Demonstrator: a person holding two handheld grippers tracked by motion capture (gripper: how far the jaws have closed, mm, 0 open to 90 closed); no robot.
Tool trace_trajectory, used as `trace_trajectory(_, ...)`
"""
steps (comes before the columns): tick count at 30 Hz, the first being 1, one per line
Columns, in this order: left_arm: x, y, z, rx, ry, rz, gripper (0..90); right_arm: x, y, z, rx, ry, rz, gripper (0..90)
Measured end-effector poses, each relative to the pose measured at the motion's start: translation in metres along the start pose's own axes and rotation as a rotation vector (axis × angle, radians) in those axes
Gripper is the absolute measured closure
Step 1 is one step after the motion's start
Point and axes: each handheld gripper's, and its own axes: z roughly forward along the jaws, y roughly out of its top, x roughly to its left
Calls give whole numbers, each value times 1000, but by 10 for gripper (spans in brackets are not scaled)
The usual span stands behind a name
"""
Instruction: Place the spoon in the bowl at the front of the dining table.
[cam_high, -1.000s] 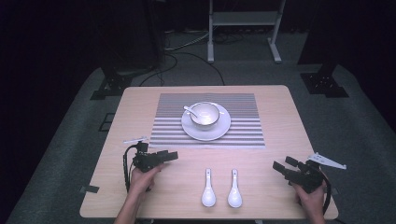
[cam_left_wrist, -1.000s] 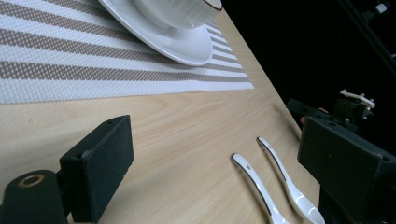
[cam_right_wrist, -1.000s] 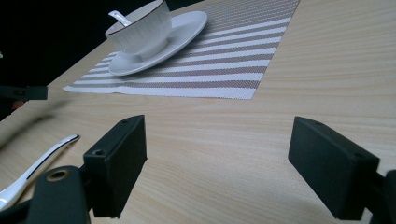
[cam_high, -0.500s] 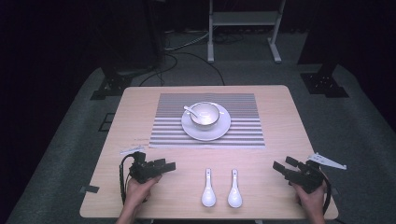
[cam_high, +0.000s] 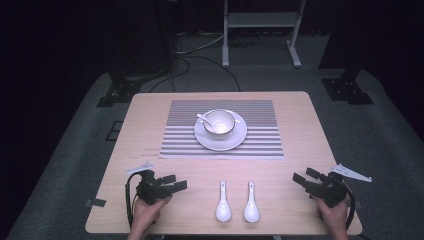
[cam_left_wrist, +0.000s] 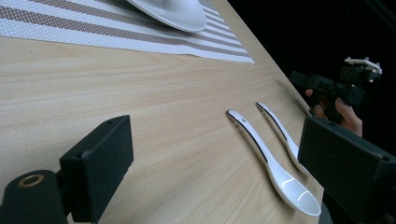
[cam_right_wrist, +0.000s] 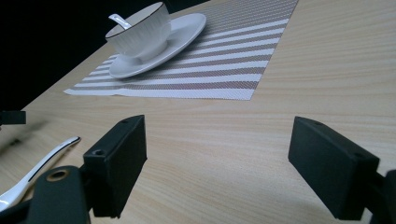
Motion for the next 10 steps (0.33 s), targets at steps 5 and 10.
trace_trajectory(5,-2,-2,0,3,4,20,92,-1,0,0,-4,4,5,184)
trace_trajectory(10,-3,-2,1,2,-1,16,92,0,0,0,0,7,2,184)
